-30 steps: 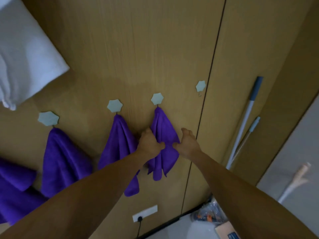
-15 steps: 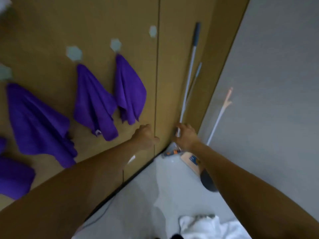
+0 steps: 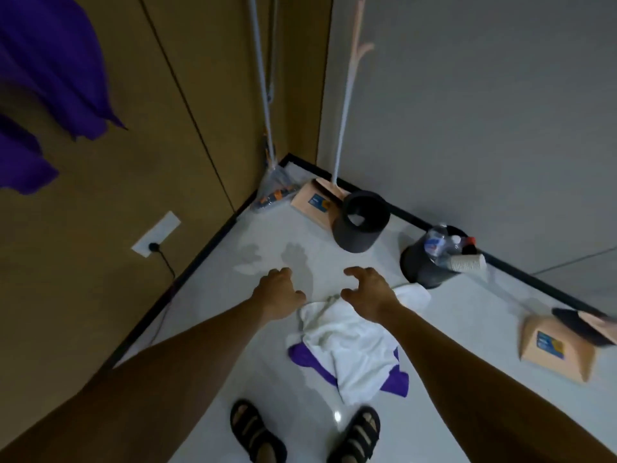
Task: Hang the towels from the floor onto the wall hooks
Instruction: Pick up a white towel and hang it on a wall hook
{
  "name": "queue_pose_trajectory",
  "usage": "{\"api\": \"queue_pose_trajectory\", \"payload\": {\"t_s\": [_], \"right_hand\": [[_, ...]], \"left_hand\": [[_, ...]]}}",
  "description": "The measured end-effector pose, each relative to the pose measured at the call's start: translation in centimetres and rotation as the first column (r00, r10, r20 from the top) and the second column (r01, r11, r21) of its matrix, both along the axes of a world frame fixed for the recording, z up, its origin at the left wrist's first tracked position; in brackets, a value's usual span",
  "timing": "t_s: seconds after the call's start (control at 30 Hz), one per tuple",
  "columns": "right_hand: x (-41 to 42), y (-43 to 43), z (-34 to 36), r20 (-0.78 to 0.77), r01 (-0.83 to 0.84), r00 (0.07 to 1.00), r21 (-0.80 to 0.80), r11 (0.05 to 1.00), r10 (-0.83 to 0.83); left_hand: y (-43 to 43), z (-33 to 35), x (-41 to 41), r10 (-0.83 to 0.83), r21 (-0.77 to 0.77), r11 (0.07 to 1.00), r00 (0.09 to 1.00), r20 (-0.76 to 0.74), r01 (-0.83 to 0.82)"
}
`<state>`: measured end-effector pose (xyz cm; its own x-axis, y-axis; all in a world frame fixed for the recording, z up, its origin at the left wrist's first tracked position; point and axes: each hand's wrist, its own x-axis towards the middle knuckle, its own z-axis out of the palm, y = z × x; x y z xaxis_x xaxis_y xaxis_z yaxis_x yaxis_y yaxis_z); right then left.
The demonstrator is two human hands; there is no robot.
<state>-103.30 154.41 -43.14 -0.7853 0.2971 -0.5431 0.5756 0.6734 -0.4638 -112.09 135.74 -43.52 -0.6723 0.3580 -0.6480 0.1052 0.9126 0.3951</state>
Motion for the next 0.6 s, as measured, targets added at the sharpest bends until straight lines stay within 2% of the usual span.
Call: {"api": "queue_pose_trajectory", "payload": {"t_s": [0.1, 0.27, 0.4, 0.6], "right_hand": [[5.4, 3.8, -7.2, 0.116, 0.075, 0.991, -0.014, 0.997, -0.073], [10.8, 6.2, -21.6, 0.302, 0.117, 0.949, -0.07, 0.991, -0.09], [12.3, 6.4, -33.6, 0.351, 0.155, 0.929, -0.09, 0.984, -0.115], [13.1, 8.3, -50.0, 0.354, 0.225, 0.915, -0.046, 0.973, -0.195]], "left_hand": [[4.5, -6.8, 4.4, -0.042, -0.02, 0.999, 0.997, 0.058, 0.043], [8.4, -19.8, 9.7, -0.064, -0.02, 0.998, 0.99, 0.123, 0.067], [8.8, -31.4, 11.0, -0.069, -0.064, 0.995, 0.987, 0.143, 0.079], [11.2, -47.4, 11.6, -0.048, -0.031, 0.998, 0.993, 0.109, 0.052]]}}
